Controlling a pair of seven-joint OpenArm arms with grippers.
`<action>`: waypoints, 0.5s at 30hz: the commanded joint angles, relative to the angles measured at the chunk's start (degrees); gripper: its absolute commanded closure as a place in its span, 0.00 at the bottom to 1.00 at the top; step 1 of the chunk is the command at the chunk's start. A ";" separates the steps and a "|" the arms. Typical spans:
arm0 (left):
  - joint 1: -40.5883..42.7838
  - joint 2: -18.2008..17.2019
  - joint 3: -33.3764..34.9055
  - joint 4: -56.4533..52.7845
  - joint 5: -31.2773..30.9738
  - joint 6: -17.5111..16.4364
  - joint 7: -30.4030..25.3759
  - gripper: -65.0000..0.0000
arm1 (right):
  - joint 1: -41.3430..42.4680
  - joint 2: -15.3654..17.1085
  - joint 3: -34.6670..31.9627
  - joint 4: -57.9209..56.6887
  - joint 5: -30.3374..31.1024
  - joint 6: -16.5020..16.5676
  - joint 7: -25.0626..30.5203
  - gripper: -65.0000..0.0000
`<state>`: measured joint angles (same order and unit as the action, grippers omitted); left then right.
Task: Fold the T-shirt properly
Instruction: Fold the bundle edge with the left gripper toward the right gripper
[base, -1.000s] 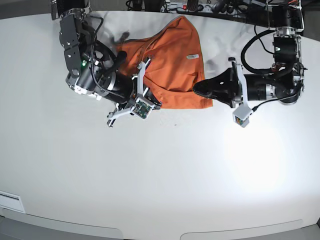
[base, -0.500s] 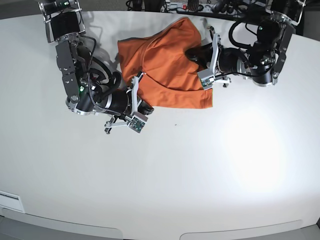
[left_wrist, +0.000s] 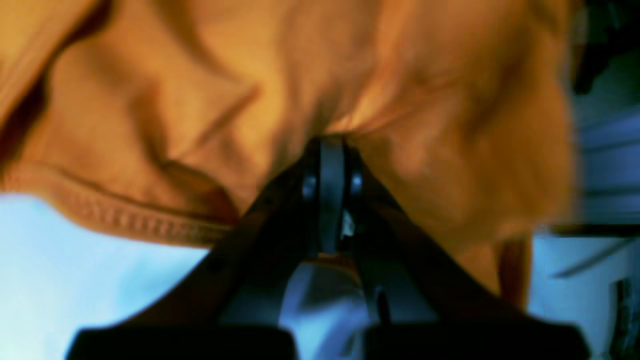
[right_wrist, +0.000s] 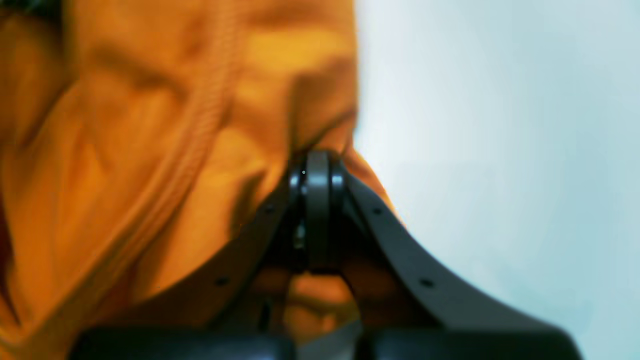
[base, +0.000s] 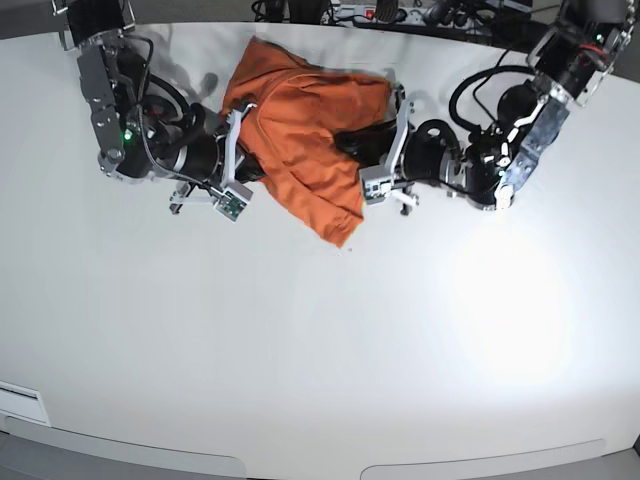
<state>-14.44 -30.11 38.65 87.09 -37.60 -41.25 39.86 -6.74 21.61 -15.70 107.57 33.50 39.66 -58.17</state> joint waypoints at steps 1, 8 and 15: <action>-1.79 0.48 1.53 -3.15 10.23 1.25 5.16 1.00 | -0.92 0.35 0.92 2.40 1.22 0.34 0.46 1.00; -11.10 11.43 6.45 -12.81 18.03 1.25 -3.78 1.00 | -10.21 0.26 8.52 9.79 1.01 0.34 1.64 1.00; -20.72 16.85 5.42 -10.45 15.58 1.25 2.49 1.00 | -11.82 0.13 15.41 10.14 1.05 0.34 3.34 1.00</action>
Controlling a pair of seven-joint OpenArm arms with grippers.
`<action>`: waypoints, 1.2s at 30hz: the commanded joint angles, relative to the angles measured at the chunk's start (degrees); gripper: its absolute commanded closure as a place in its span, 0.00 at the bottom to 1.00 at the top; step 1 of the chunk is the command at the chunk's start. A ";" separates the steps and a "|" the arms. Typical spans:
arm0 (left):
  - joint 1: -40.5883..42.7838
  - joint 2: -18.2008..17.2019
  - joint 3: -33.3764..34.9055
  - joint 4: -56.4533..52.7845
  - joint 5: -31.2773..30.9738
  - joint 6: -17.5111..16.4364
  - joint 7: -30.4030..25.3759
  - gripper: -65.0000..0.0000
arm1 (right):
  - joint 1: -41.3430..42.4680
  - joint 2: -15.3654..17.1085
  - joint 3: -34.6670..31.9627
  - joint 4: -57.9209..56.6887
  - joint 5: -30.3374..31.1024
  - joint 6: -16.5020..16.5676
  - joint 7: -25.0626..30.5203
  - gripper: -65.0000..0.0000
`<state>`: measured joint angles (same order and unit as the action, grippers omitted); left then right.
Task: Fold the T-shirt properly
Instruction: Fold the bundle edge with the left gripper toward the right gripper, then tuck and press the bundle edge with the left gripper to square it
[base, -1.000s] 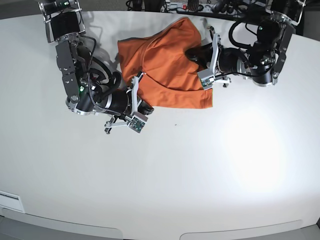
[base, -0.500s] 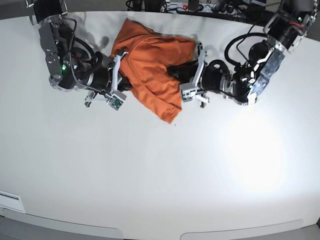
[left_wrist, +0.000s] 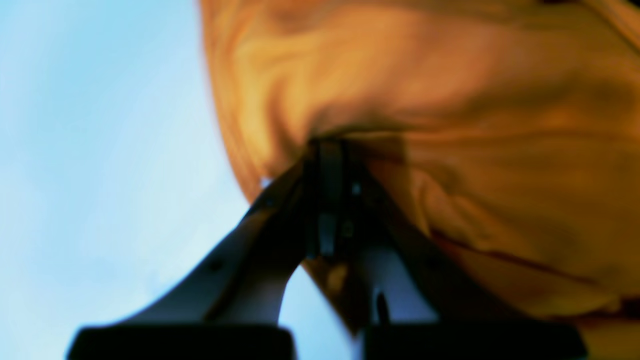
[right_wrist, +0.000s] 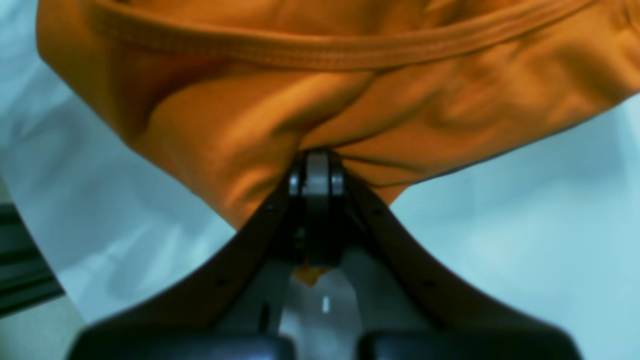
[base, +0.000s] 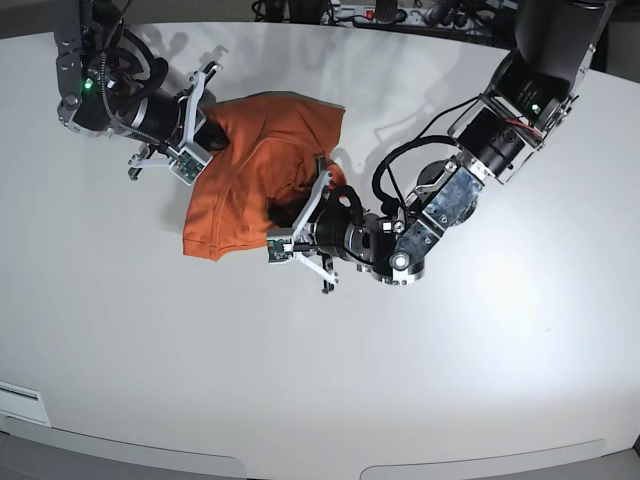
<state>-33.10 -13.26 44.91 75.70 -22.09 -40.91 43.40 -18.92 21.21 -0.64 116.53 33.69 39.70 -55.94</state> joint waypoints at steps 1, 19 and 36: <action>-3.37 0.13 -1.16 1.57 -1.81 0.91 1.33 1.00 | 0.37 0.52 1.11 1.18 0.83 0.30 1.11 1.00; -7.23 -14.91 -15.45 8.07 -62.91 0.91 36.60 1.00 | 0.39 0.39 8.94 1.18 22.88 0.30 -4.17 1.00; 4.57 -17.86 -15.45 8.09 -54.45 0.91 36.60 1.00 | 0.33 0.42 8.94 1.18 25.05 0.30 -7.80 1.00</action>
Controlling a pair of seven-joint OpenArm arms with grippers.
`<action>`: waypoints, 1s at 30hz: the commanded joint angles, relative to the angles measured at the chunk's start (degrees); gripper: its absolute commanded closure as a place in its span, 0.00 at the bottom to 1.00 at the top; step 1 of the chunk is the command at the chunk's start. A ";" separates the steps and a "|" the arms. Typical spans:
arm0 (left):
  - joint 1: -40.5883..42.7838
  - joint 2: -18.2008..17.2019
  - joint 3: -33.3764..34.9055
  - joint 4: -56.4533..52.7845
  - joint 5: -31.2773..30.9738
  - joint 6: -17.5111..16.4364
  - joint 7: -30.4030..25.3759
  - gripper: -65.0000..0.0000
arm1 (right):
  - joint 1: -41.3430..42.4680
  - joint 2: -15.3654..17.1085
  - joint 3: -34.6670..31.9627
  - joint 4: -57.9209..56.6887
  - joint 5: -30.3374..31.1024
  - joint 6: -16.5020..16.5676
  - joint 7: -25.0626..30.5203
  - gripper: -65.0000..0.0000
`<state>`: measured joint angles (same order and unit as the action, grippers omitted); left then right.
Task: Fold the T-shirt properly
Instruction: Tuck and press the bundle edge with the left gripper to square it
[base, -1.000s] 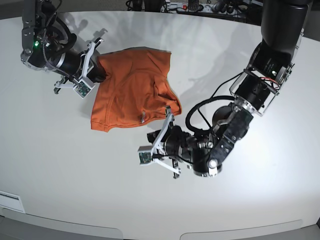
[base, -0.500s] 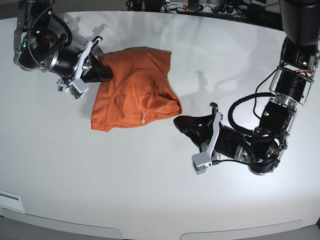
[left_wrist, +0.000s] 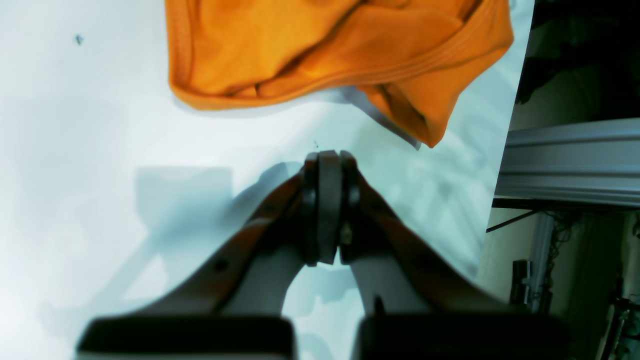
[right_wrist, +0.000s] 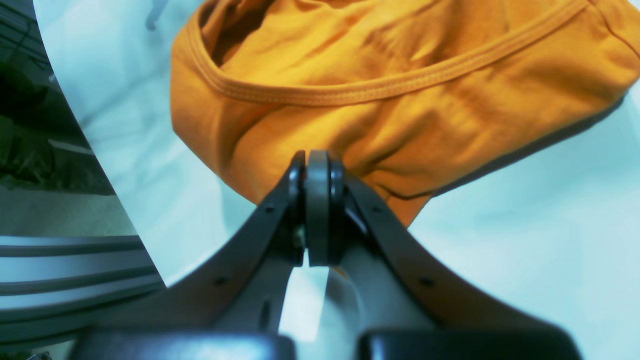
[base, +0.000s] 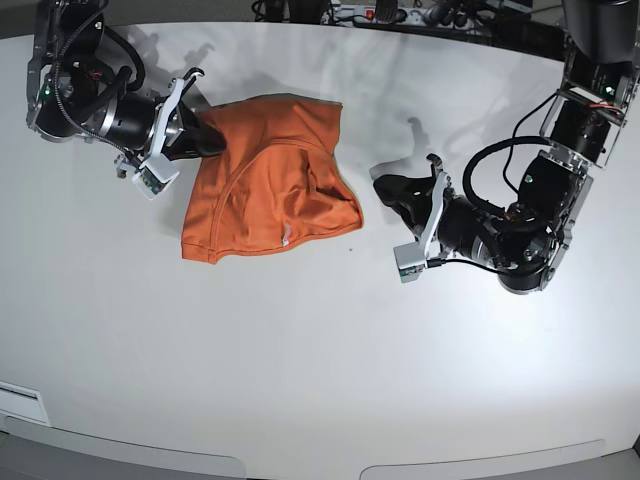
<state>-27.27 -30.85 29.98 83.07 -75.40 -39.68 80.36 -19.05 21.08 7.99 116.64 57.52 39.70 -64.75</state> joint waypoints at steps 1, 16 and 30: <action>-0.90 -0.26 -0.52 0.72 -1.16 -0.32 -0.36 1.00 | 0.46 0.55 0.31 1.07 1.22 0.30 1.01 1.00; 5.68 1.75 -0.33 0.55 16.28 -0.32 -4.48 1.00 | 0.46 0.55 0.31 1.07 1.22 0.30 0.98 1.00; 5.42 8.17 -0.33 0.17 37.92 -0.32 -23.04 1.00 | 0.46 0.55 0.31 1.07 1.20 0.30 0.13 1.00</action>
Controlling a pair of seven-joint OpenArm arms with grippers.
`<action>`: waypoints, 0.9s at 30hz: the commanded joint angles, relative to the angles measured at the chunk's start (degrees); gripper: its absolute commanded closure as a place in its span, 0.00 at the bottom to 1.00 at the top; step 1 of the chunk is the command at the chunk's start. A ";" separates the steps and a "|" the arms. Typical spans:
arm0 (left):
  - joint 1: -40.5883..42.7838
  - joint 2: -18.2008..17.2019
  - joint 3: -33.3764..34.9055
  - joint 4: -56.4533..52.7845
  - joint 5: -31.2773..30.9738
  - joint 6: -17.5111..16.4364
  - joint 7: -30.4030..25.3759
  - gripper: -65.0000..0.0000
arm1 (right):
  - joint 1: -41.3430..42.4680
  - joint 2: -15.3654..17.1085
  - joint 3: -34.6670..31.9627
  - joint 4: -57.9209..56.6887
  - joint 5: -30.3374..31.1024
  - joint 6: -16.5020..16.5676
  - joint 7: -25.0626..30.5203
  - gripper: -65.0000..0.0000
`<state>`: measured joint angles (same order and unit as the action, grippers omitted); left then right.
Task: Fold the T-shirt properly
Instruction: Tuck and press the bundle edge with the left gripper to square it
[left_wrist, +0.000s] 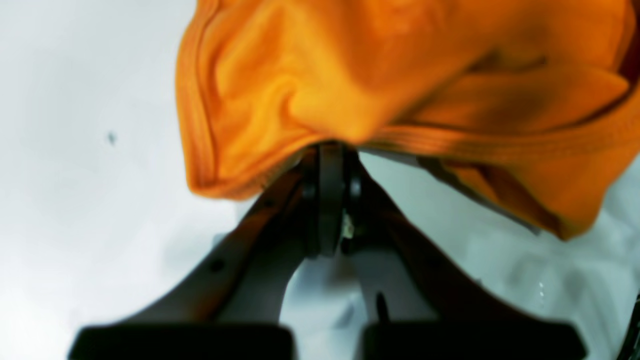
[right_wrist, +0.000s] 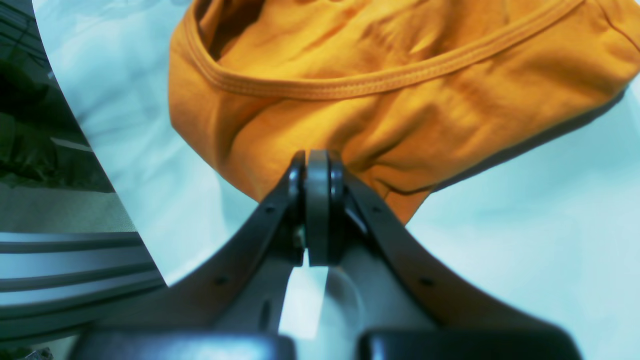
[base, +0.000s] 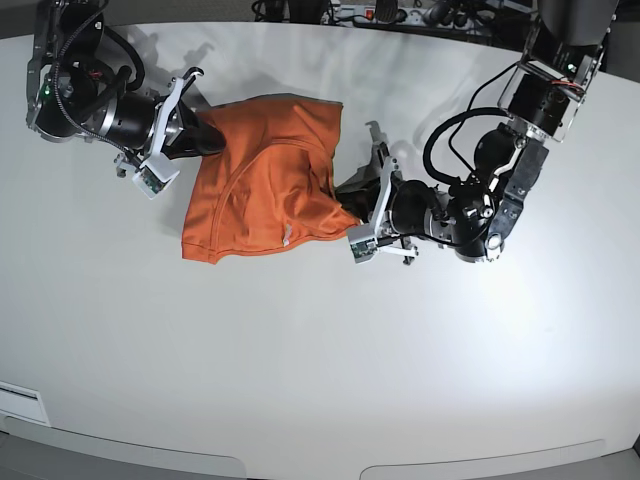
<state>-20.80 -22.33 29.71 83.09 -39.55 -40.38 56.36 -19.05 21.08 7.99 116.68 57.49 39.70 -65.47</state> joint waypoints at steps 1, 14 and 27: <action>-1.90 -0.17 -0.07 0.15 2.08 0.38 0.85 1.00 | 0.46 0.55 0.31 1.03 1.25 0.30 0.85 1.00; -14.97 0.28 -0.17 -0.81 9.70 4.44 -6.16 1.00 | 0.48 0.63 0.31 1.03 0.98 0.30 0.66 1.00; -14.29 -4.52 -0.17 -0.50 -41.31 0.38 23.64 1.00 | 0.46 0.68 0.31 1.03 7.10 0.30 -3.76 1.00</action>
<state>-33.39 -26.96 29.98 81.91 -79.72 -39.68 80.31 -19.05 21.10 7.99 116.68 63.59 39.70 -69.80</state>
